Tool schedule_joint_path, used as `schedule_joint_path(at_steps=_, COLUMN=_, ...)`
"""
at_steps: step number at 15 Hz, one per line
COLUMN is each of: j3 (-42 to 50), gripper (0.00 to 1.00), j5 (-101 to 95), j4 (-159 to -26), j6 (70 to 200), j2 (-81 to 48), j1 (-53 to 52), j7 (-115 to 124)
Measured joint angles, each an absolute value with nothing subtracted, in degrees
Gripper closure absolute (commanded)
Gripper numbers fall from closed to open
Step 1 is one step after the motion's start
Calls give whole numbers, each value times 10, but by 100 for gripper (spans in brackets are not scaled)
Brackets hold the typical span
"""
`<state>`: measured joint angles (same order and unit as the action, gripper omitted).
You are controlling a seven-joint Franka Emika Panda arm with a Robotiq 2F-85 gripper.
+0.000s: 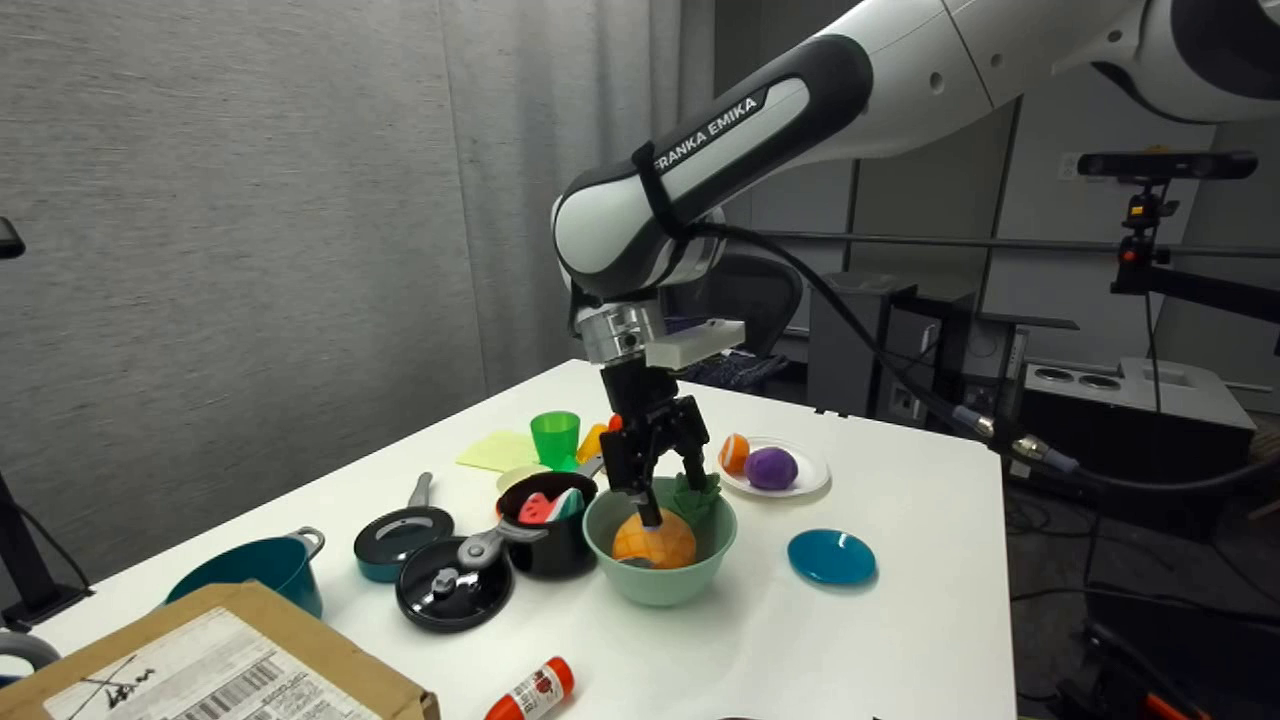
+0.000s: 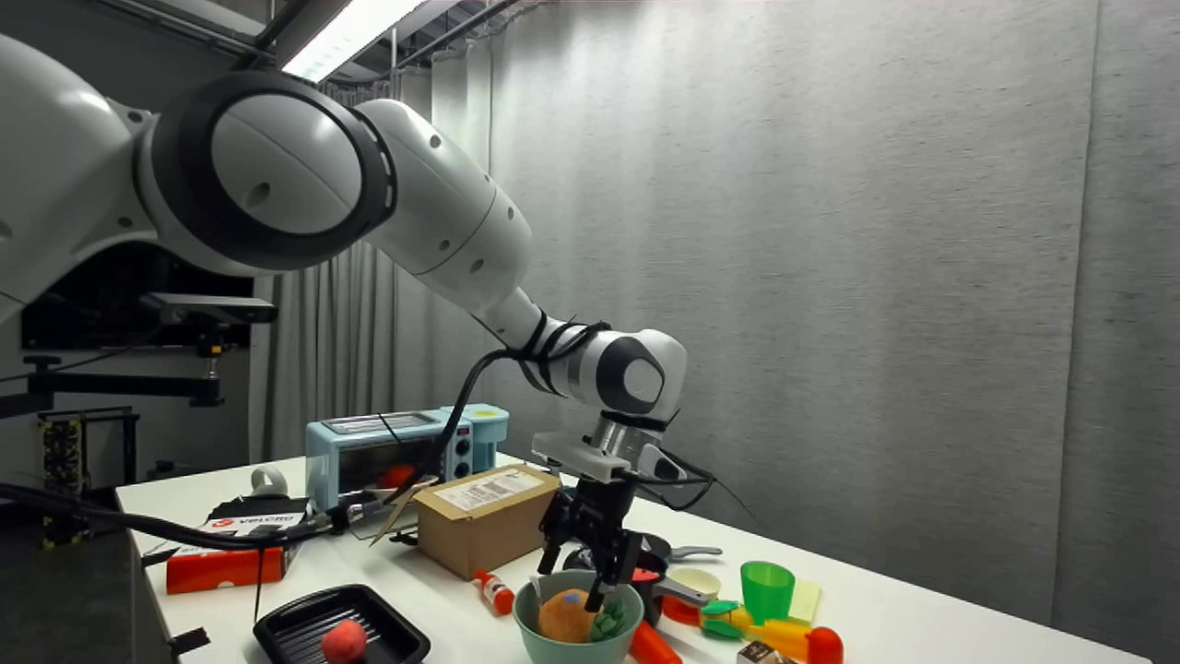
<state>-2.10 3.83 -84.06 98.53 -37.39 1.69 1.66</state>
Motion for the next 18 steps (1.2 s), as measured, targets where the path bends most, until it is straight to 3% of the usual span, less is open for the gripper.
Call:
schedule_joint_path(at_steps=13, j3=-19, gripper=0, j5=0, j4=-891, j6=1099, j2=-374, j1=-1, j7=-13)
schedule_joint_path(at_steps=14, j3=-18, gripper=17, j5=-4, j4=-892, j6=1116, j2=-374, j1=-1, j7=-13)
schedule_joint_path(at_steps=18, j3=-15, gripper=50, j5=-20, j4=-908, j6=1167, j2=-368, j1=-1, j7=-15)
